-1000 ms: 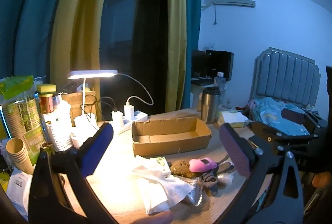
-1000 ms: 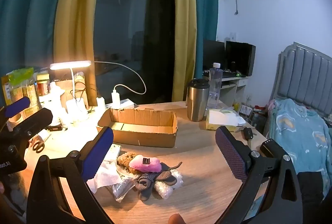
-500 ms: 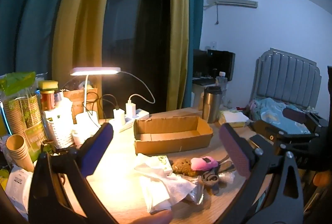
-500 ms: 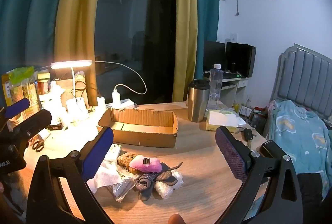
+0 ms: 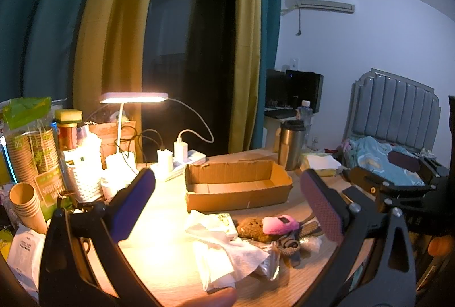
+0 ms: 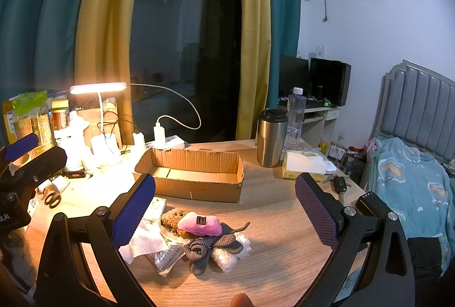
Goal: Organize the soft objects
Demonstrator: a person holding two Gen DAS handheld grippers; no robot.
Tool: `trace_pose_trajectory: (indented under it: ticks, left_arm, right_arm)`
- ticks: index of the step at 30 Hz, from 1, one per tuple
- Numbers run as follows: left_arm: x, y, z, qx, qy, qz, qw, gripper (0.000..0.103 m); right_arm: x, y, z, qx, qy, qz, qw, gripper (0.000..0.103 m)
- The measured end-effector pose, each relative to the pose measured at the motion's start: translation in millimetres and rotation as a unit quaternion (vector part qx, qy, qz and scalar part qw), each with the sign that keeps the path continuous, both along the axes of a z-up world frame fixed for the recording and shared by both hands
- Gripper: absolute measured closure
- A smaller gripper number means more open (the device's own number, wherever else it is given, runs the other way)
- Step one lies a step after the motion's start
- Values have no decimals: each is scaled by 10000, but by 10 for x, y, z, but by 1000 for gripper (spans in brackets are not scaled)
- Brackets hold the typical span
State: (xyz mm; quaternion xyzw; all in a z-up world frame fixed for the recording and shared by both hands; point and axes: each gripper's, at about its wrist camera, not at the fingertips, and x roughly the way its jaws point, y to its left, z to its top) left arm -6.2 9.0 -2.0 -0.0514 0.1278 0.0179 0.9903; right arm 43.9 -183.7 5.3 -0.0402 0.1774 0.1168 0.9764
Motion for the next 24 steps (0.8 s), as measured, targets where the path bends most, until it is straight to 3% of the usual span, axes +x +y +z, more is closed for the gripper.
trace_pose_trajectory:
  ticks: [24]
  left_arm:
    - [-38,-6,-25,-21,-12,-20,10000,1]
  right_arm:
    - [3,-3,-13,-16,15,-4,10000,3]
